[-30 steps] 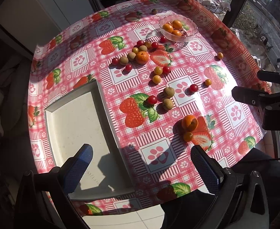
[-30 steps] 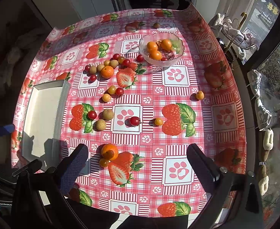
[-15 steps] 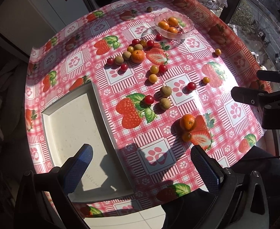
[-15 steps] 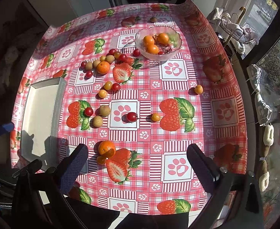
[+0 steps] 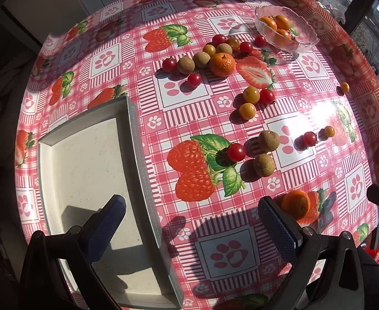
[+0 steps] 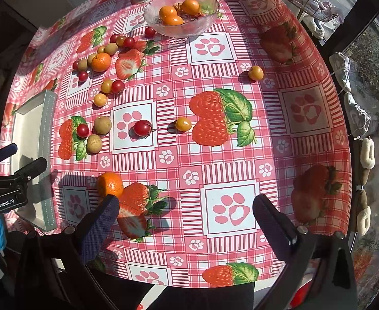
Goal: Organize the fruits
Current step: 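Move both tools toward the cherry tomatoes scattered near the strawberry print, then grasp a red cherry tomato with the left tool while the right tool grasps a yellow cherry tomato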
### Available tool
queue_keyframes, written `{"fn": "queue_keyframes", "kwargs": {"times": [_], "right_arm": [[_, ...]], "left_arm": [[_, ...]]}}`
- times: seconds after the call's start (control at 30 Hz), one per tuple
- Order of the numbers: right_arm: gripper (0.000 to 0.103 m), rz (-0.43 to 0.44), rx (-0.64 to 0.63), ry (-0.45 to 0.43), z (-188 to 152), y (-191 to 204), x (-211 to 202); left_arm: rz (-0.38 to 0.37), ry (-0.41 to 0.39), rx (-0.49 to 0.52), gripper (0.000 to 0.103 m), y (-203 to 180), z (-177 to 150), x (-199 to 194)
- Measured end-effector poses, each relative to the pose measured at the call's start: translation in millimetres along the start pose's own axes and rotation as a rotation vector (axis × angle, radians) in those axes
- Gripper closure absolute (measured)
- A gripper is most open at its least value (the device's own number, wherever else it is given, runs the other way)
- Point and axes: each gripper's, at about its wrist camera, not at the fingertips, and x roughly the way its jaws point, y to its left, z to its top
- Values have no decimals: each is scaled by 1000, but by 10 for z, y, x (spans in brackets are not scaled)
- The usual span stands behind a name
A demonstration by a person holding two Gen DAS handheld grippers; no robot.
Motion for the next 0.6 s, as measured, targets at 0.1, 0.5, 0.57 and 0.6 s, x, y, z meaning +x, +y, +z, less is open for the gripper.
{"fn": "queue_keyframes", "kwargs": {"times": [0.1,0.5,0.57,0.6], "right_arm": [[0,-25,4,15,44,-71,136],[0,-82,-74,24,335,-12,606],[0,-89,-89,14,381,12,650],[0,-89,-96,8,407,24,664]], "left_arm": [[16,-9,26,0,-88,57,177],[9,-4,67,13,-144,146,593],[2,-14,56,13,-136,184,616],[-3,-20,51,13,-138,201,615]]}}
